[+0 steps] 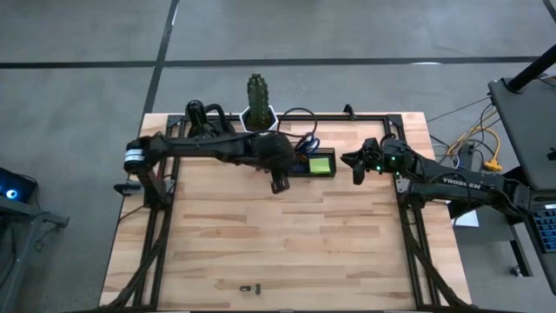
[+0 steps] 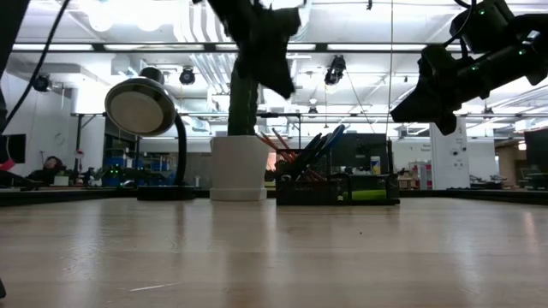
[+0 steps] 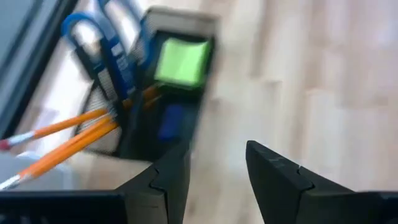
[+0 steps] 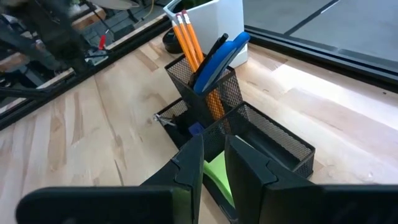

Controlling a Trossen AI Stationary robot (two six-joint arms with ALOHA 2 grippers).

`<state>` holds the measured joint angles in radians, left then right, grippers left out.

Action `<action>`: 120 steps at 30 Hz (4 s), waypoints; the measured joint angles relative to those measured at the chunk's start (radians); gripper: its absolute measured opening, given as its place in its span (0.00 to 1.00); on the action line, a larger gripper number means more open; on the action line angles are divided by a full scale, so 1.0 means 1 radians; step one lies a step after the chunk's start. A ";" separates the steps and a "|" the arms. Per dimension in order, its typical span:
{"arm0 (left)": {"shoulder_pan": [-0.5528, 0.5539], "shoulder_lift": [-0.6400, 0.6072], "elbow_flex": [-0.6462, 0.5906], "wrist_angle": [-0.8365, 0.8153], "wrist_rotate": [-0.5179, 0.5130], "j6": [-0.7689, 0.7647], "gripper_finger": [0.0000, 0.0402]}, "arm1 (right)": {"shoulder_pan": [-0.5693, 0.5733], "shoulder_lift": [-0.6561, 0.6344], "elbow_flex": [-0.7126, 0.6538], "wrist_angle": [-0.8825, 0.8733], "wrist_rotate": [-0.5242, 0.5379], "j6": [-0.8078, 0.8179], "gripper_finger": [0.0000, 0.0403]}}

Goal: Pick and place office supplies into organizer
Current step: Put the left binder clip into the bottom section of the desk organizer

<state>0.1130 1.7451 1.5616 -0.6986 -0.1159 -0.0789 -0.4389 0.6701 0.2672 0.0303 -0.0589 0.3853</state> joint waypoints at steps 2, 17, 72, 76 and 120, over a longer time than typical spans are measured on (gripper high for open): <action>-0.015 -0.020 0.013 0.008 0.043 -0.033 0.35 | 0.000 0.000 0.000 0.000 0.000 0.000 0.14; -0.102 -0.113 0.019 0.088 0.250 -0.374 0.35 | 0.000 0.000 0.000 -0.001 0.000 0.015 0.14; -0.794 0.144 -0.028 -0.102 0.209 -1.004 0.25 | 0.000 0.006 -0.013 -0.116 0.010 -0.002 0.14; -0.804 0.153 -0.029 -0.094 0.209 -0.954 0.25 | 0.000 0.016 -0.014 -0.150 0.007 0.004 0.14; -0.822 0.246 -0.033 -0.095 0.166 -0.931 0.25 | 0.000 0.072 -0.014 -0.161 0.006 -0.004 0.14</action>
<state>-0.7086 1.9911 1.5288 -0.7940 0.0505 -1.0094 -0.4385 0.7425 0.2531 -0.1307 -0.0529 0.3813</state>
